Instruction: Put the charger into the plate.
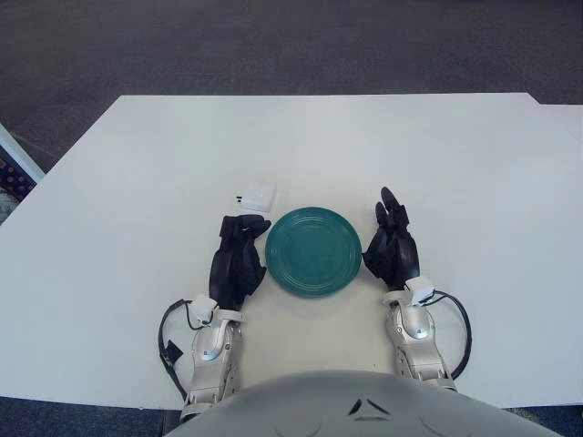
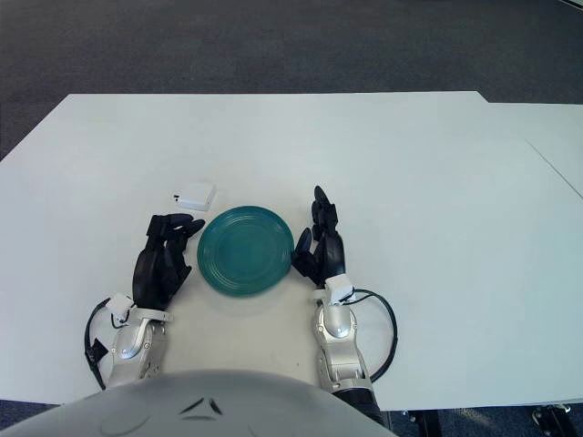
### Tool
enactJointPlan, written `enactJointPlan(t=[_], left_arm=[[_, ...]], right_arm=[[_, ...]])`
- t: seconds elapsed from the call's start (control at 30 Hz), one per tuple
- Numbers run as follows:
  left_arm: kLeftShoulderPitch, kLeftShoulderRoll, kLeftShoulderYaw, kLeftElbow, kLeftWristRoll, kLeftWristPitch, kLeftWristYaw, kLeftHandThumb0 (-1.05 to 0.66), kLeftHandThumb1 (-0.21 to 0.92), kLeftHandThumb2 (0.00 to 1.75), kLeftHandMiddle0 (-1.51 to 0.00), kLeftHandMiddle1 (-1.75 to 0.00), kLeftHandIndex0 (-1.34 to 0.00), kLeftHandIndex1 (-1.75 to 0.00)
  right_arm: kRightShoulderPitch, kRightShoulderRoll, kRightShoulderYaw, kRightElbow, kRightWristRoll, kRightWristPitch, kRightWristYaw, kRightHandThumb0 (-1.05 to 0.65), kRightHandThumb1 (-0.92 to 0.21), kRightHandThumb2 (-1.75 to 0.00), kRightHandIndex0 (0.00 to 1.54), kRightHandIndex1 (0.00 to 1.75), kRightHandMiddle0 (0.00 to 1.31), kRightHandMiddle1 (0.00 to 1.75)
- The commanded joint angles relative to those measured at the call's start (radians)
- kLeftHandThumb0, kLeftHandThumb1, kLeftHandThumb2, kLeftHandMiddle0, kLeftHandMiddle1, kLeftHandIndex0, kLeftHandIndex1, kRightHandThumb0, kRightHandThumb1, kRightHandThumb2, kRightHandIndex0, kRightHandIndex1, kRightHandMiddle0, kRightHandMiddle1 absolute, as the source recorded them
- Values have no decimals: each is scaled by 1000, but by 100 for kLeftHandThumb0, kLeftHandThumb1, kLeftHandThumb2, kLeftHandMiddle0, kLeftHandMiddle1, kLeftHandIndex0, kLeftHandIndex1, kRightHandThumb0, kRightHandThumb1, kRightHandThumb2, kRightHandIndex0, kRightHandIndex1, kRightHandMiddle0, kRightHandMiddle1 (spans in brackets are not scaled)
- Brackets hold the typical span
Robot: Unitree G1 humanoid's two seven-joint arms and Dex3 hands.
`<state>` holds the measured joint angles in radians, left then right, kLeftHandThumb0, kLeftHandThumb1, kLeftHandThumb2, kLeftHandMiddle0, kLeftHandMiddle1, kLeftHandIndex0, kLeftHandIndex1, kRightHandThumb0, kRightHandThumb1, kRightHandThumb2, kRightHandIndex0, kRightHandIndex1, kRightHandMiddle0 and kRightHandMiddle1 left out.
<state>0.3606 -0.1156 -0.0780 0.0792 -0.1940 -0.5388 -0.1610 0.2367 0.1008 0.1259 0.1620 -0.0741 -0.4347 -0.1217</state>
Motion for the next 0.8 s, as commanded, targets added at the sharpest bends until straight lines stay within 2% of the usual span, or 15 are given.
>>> enactJointPlan(t=[0.0,0.03,0.23,0.33,0.5,0.57,0.6,0.77], left_arm=[[20,-19,0,59,-44,16,-25,-105,92,77,-14,-49,0,-141],[19,-19,-2,58,-52,19,-33,-105,92,77,-17,-35,0,-136],[15,-17,-5,55,-71,26,-59,-105,92,77,-20,-11,0,-121],[17,-22,-1,46,-96,44,-69,-105,92,76,-19,-7,0,-113],[20,-24,5,39,-103,63,-66,-105,92,74,-28,-9,0,-133],[21,-23,5,35,-103,75,-63,-105,92,74,-25,-6,0,-118],[19,-22,6,34,-101,81,-59,-105,92,74,-25,-6,0,-115],[10,-22,14,44,-91,77,-50,-105,92,74,-24,-3,0,-120]], right_arm=[[46,7,-1,51,-11,58,-9,-67,-92,-101,5,0,0,23],[47,8,0,49,-13,57,-11,-67,-92,-101,6,0,0,23],[52,12,1,43,-15,51,-18,-68,-92,-101,7,1,0,25],[57,19,3,34,-7,49,-19,-67,-92,-101,8,1,0,28],[60,19,2,24,8,56,-10,-67,-92,-102,9,1,0,31],[59,16,-1,24,17,62,-4,-66,-92,-102,8,0,0,31],[56,15,-3,28,19,63,-3,-66,-92,-102,8,0,0,31],[49,16,2,38,16,64,-4,-66,-92,-102,7,0,0,30]])
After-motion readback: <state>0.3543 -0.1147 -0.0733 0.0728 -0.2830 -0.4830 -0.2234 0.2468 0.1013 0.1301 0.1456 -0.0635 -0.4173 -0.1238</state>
